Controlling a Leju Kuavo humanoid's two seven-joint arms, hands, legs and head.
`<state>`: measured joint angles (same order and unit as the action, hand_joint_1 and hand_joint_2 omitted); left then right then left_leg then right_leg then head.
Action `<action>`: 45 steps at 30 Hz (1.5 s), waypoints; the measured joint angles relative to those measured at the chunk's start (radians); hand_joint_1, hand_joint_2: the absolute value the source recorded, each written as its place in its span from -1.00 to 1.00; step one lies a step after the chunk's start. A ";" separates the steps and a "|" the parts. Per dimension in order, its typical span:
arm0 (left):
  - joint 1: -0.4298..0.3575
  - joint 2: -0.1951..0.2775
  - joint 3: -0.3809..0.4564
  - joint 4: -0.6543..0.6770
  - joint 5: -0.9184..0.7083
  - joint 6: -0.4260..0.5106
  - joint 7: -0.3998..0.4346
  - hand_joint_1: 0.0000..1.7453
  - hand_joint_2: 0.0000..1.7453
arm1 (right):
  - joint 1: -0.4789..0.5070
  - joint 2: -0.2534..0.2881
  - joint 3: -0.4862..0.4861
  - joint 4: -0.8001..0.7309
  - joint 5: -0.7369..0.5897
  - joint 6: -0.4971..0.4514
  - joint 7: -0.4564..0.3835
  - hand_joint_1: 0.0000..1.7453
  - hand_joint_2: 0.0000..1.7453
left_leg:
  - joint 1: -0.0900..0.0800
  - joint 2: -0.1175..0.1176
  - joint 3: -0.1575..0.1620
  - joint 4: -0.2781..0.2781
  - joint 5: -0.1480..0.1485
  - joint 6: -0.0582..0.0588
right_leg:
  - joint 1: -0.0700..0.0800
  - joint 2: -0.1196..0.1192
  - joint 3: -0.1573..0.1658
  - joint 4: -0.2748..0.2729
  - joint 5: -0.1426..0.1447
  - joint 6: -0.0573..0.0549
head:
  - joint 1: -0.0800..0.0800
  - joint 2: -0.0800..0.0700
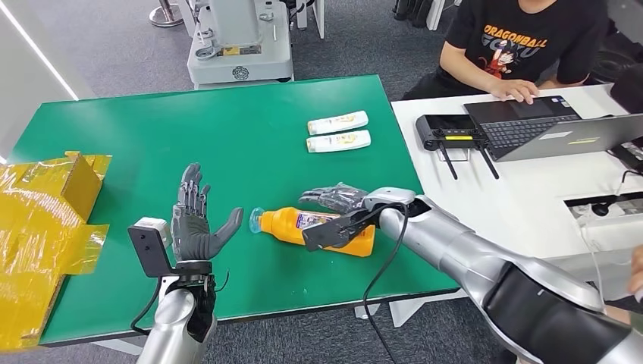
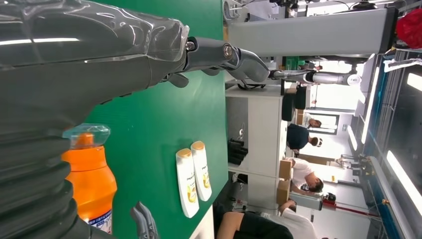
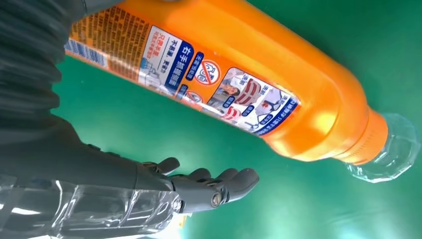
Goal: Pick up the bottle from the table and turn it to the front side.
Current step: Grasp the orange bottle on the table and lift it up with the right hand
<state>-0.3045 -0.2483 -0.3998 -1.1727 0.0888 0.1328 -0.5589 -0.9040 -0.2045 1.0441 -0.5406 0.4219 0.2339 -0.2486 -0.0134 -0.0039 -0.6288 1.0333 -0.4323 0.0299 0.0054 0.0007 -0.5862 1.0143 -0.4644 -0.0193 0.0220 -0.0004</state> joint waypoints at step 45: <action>0.049 0.000 0.000 -0.011 0.006 0.016 0.023 -1.00 1.00 | 0.135 -0.053 -0.089 -0.084 0.030 -0.017 0.071 -0.33 1.00 | 0.000 0.000 0.000 0.000 0.000 0.000 | 0.000 0.000 0.000 0.000 0.000 0.000 | 0.000 0.000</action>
<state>-0.2559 -0.2483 -0.3996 -1.1837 0.0947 0.1484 -0.5357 -0.7694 -0.2570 0.9552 -0.6246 0.4518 0.2167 -0.1774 -0.0135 -0.0044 -0.6289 1.0332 -0.4323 0.0299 0.0053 0.0003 -0.5860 1.0142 -0.4644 -0.0192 0.0220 -0.0004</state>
